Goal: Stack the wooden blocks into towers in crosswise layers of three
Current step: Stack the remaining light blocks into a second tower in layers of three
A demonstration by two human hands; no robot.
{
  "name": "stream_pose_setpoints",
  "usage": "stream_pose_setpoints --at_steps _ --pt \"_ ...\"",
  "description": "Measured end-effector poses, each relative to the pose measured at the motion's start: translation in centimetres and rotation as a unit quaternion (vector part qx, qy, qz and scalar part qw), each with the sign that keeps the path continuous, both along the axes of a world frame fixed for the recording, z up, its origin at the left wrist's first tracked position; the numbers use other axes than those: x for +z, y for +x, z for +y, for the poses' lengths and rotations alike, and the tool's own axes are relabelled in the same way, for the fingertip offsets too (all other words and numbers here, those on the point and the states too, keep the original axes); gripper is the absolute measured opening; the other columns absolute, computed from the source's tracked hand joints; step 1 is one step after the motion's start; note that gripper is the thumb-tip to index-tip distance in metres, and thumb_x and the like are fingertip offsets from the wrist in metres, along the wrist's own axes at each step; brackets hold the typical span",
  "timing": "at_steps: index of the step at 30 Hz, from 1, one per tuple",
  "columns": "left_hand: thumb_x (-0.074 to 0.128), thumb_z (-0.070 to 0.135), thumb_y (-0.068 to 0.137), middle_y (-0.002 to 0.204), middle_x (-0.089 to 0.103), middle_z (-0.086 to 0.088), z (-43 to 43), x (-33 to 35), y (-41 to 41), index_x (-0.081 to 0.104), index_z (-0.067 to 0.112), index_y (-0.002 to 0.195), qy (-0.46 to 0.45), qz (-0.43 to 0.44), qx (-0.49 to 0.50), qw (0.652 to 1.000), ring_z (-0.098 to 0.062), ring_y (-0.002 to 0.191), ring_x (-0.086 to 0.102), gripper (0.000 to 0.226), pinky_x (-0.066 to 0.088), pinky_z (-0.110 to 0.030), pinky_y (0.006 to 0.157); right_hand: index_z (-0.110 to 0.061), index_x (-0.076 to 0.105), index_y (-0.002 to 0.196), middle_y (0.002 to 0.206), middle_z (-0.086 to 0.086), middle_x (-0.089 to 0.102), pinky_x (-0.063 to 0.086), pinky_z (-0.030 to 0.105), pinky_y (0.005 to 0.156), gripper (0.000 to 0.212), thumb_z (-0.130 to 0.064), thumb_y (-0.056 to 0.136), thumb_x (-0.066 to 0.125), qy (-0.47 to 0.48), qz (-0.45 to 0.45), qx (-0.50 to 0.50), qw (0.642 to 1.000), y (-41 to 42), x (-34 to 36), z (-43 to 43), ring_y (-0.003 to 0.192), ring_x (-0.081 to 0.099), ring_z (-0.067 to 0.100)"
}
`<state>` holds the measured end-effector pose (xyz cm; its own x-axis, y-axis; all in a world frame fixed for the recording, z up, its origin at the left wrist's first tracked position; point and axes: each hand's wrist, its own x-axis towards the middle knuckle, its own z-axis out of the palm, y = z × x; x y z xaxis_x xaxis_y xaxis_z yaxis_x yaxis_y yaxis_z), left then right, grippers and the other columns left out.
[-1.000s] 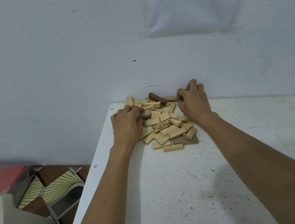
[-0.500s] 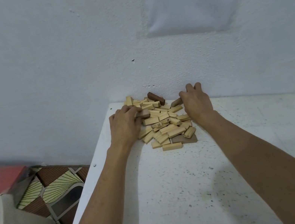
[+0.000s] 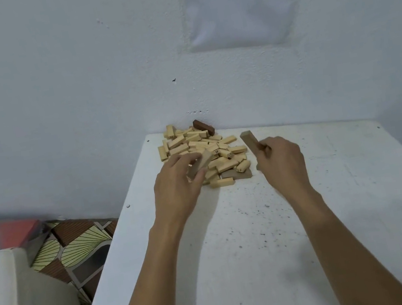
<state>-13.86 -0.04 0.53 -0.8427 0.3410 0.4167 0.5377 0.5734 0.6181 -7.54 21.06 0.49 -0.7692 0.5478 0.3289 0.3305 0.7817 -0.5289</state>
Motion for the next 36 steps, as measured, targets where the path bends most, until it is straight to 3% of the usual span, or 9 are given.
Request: stream_pose_setpoints --at_steps 5,10,13,15,19,25,28,31,36 --pt "0.071 0.034 0.088 0.107 0.063 0.014 -0.6 0.4 5.4 0.069 0.029 0.116 0.028 -0.058 -0.003 0.998 0.001 0.086 0.060 0.028 0.040 -0.007 0.071 -0.021 0.068 0.096 0.066 -0.011 0.067 0.049 0.021 0.064 0.028 -0.044 0.100 0.052 -0.170 0.016 0.015 0.985 8.1 2.6 -3.6 0.066 0.062 -0.004" --pt "0.070 0.032 0.089 0.105 0.062 0.017 -0.3 -0.6 11.0 0.068 0.032 0.117 0.045 -0.114 -0.020 0.992 0.010 0.091 0.056 0.028 0.039 -0.002 0.072 -0.022 0.066 0.121 0.093 -0.005 0.064 0.050 0.028 0.072 0.028 -0.027 0.094 0.060 -0.239 -0.088 0.019 0.967 13.0 1.8 -4.4 0.086 0.060 0.011" --pt "0.068 0.030 0.090 0.109 0.062 0.018 -0.1 -1.8 14.0 0.066 0.035 0.119 0.044 -0.139 -0.033 0.989 0.006 0.093 0.056 0.029 0.041 -0.006 0.076 -0.025 0.063 0.124 0.105 0.000 0.062 0.048 0.028 0.074 0.034 -0.021 0.091 0.061 -0.253 -0.135 0.043 0.957 14.9 0.7 -5.0 0.095 0.058 0.015" --pt "0.066 0.032 0.091 0.112 0.063 0.017 0.0 -2.6 15.4 0.065 0.035 0.120 0.031 -0.139 -0.036 0.989 0.000 0.094 0.057 0.029 0.045 -0.014 0.082 -0.027 0.061 0.119 0.099 -0.001 0.062 0.044 0.025 0.065 0.029 -0.023 0.090 0.062 -0.265 -0.144 0.058 0.952 15.8 0.4 -5.4 0.087 0.058 0.012" --pt "0.065 0.035 0.092 0.113 0.061 0.015 0.3 -3.5 17.0 0.065 0.037 0.120 0.010 -0.118 -0.023 0.993 -0.007 0.099 0.058 0.029 0.050 -0.032 0.088 -0.024 0.065 0.097 0.089 -0.002 0.061 0.040 0.021 0.055 0.011 -0.029 0.090 0.060 -0.240 -0.146 0.076 0.957 17.0 0.4 -6.1 0.075 0.056 0.008" --pt "0.060 0.037 0.093 0.115 0.060 0.007 0.5 -3.6 17.8 0.066 0.035 0.120 -0.025 -0.096 -0.012 0.995 -0.013 0.099 0.061 0.028 0.050 -0.040 0.088 -0.022 0.073 0.093 0.089 -0.007 0.064 0.046 0.020 0.058 0.012 -0.024 0.089 0.062 -0.210 -0.186 0.129 0.951 18.0 0.5 -6.4 0.075 0.059 0.007" --pt "0.058 0.038 0.096 0.116 0.060 0.005 0.3 -3.4 18.1 0.066 0.030 0.124 -0.038 -0.090 -0.023 0.995 -0.014 0.095 0.063 0.030 0.051 -0.040 0.086 -0.020 0.058 0.098 0.087 -0.004 0.056 0.039 0.022 0.053 0.017 -0.029 0.089 0.069 -0.181 -0.133 0.105 0.969 18.2 0.3 -6.4 0.070 0.053 0.011" --pt "0.057 0.036 0.097 0.119 0.059 0.003 -0.1 -3.3 18.2 0.064 0.026 0.128 -0.059 -0.093 -0.035 0.993 -0.017 0.098 0.062 0.034 0.050 -0.041 0.087 -0.020 0.045 0.095 0.086 0.000 0.052 0.036 0.027 0.059 0.032 -0.032 0.087 0.074 -0.103 -0.069 0.087 0.988 17.8 -0.5 -6.2 0.074 0.048 0.016" --pt "0.061 0.026 0.095 0.118 0.059 0.001 -0.4 -3.9 18.3 0.063 0.026 0.130 -0.081 -0.089 -0.032 0.992 -0.019 0.095 0.062 0.035 0.050 -0.039 0.085 -0.015 0.062 0.100 0.099 0.001 0.055 0.043 0.024 0.067 0.015 -0.029 0.095 0.063 -0.088 -0.025 0.099 0.991 17.3 -1.5 -6.1 0.080 0.056 0.014"
